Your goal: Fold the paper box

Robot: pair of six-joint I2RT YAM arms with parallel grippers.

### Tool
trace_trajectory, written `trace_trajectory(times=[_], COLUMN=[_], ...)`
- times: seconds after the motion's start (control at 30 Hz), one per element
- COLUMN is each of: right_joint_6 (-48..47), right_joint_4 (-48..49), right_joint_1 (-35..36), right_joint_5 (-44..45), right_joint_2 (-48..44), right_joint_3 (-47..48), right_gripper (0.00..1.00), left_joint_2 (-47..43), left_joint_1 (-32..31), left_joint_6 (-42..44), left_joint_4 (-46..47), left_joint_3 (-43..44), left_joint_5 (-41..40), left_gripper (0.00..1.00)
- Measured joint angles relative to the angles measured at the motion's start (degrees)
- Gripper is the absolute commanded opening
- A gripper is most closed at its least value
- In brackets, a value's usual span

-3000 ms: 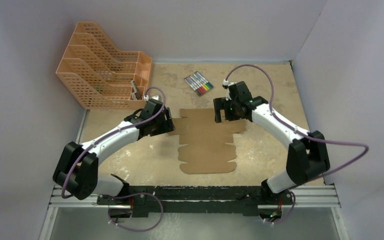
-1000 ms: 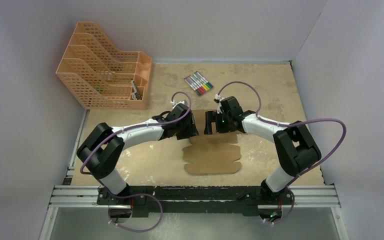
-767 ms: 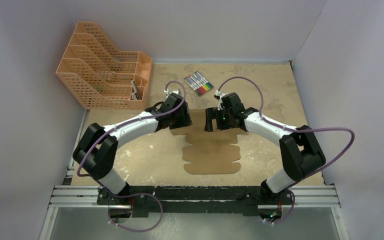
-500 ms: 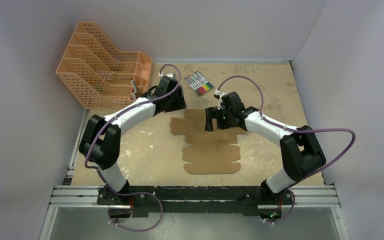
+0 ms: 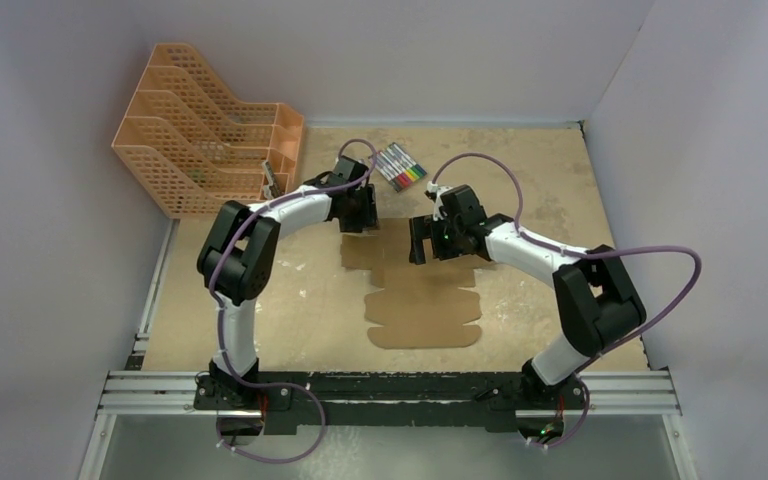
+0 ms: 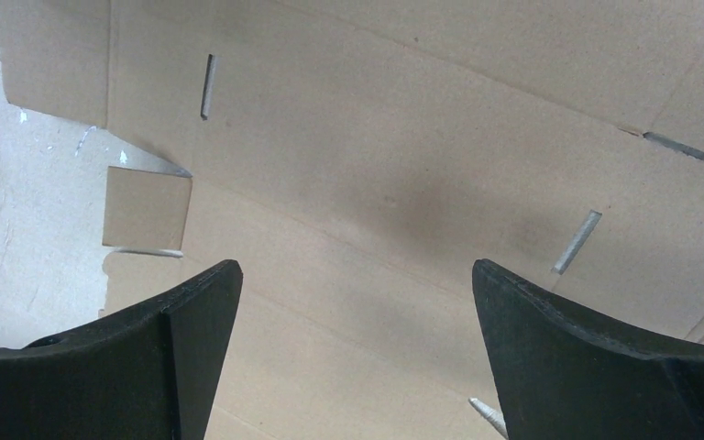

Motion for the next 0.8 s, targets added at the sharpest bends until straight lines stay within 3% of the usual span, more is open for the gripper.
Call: trace_trajectory(times=[0.37, 0.8], right_joint_6=[1.6, 2.4], right_joint_4=[4.2, 7.0], right_joint_1=[0.3, 0.8], right_joint_5=[-0.3, -0.5], right_joint_2=[2.6, 3.3], right_joint_3=[-3.1, -3.1], right_gripper=[0.97, 0.97], left_joint_2=[1.2, -1.1], left_joint_1=[0.2, 0.2], left_joint_6=[-2.9, -4.5], left_joint_4=[2.0, 3.8], left_joint_3=[0.6, 0.2], left_joint_5=[6.9, 8.8], left_gripper=[0.39, 0.3])
